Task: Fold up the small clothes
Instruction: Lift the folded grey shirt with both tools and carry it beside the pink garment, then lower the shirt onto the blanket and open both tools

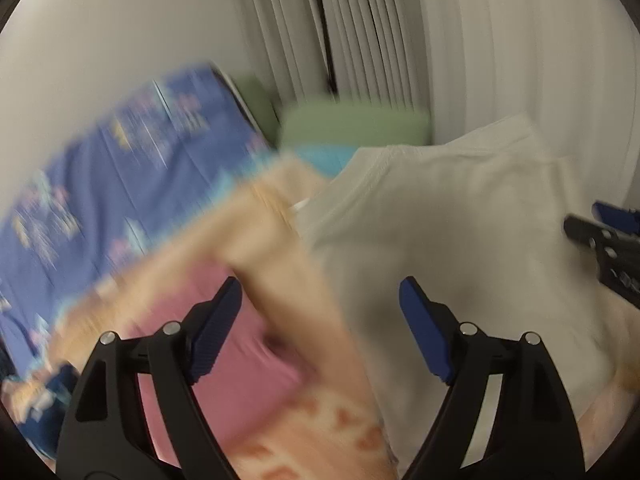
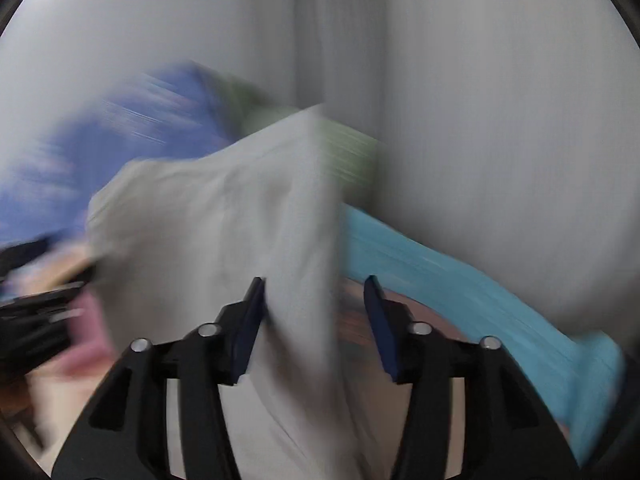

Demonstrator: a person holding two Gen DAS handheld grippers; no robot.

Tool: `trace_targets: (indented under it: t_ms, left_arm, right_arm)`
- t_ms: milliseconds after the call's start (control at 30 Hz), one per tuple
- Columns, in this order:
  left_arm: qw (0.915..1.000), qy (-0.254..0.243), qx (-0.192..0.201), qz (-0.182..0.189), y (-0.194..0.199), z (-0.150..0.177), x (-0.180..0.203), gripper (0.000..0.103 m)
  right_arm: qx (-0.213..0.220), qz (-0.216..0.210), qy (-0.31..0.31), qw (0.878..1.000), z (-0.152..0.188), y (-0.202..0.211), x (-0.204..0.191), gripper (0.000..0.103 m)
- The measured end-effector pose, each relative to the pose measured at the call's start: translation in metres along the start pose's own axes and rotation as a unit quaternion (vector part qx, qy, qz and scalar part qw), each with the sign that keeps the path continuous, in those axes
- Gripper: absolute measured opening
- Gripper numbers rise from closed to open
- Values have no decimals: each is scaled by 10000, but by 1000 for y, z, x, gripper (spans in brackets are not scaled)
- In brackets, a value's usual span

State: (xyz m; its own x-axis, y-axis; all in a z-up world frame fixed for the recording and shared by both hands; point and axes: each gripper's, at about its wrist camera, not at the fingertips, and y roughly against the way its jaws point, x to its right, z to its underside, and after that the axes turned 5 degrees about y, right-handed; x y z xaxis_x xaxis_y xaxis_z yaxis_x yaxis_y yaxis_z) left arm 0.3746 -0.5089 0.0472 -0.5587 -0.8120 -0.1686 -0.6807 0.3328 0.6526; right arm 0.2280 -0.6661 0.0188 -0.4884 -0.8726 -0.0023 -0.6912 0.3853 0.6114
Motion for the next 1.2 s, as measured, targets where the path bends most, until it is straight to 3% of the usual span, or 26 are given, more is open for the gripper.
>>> trace_targets:
  t_ms: [67,100,133,200,300,400,467,533,633,733,833,1000,1200]
  left_arm:
    - [9983,-181,-488,268,-32,39,9,81]
    - [9983,-266,-381,360,-34,55,11,82]
    - [9986,-228,-138,462,-35,69,12,82]
    - [9987,-47,-62,510,-35,78,8,82]
    - [9992,-37,-74,380,-34,74,8,82]
    - [9996,-150,-78,222,-7,79,14,87]
    - [9990,-287,7,345,22,86,18,91]
    - [9980,-382,302,409,64,102,20,96]
    - [9950,-386,760,521,119,119,20,101]
    - [9928,-177,1019,605,166,135,17,101]
    - [9910,-31,1141,705,201,152,15,101]
    - [9916,69,1165,553,240,174,17,101]
    - [9918,96,1158,523,273,194,21,101]
  right_arm:
    - [-380,117,287,9988,26,-28,-4,53]
    - [-597,153,471,9970,45,-45,-8,56]
    - [-455,390,598,9964,64,-53,-12,62]
    - [-159,753,759,9941,75,-51,-20,62]
    - [-193,758,697,9945,65,-52,-23,65]
    - [-52,775,654,9948,64,-41,-24,66]
    - [110,728,481,9961,69,-14,-20,67]
    - [209,398,57,9990,79,24,-15,69]
    - [525,-123,-116,9985,107,88,-17,82]
    - [715,-122,-1,9974,141,135,-24,92]
    - [669,-71,-116,9977,168,163,-21,94]
    - [624,19,-150,9979,182,199,-21,95]
    - [880,67,-75,9961,196,246,-28,95]
